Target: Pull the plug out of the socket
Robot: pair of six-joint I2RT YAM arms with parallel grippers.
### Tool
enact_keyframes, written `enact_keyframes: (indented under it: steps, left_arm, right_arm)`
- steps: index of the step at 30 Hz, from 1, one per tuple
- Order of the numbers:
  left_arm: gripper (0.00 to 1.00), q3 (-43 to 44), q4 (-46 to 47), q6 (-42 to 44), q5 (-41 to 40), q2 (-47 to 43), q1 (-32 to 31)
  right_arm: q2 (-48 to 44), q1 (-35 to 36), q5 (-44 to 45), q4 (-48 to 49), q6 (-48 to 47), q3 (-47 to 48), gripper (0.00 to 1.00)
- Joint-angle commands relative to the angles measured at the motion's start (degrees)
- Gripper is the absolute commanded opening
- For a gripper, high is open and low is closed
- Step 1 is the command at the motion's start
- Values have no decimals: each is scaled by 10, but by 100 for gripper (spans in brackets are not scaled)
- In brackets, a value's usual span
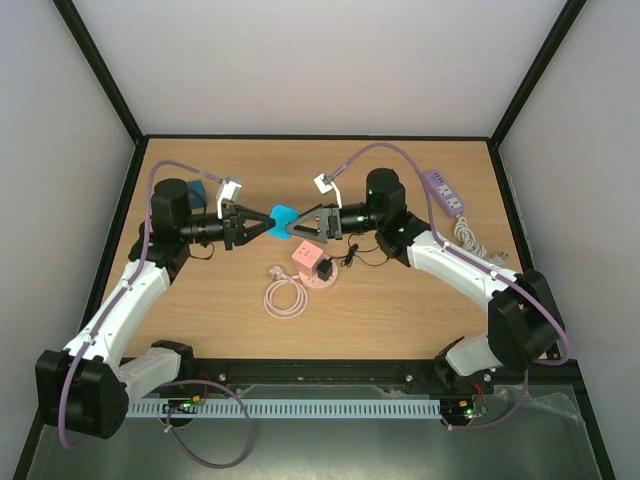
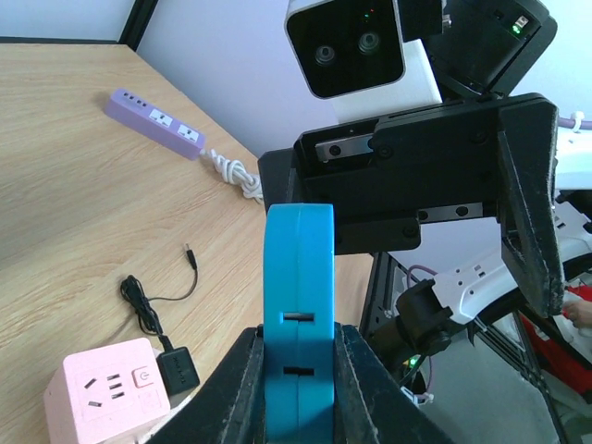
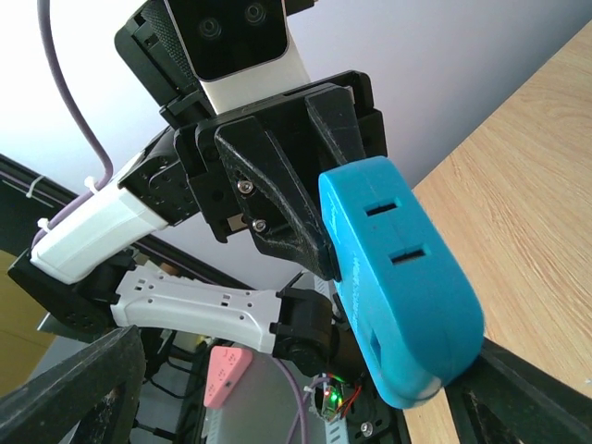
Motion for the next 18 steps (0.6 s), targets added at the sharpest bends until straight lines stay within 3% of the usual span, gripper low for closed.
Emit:
enact_keyframes:
  steps: [1, 18]
  left_arm:
    - [3, -16, 9, -1, -22, 5, -9]
    - [3, -31, -6, 17, -65, 24, -16]
  right_arm:
    - [-5, 32, -63, 70, 11, 14, 85]
    - [5, 43, -69, 82, 13, 50, 81]
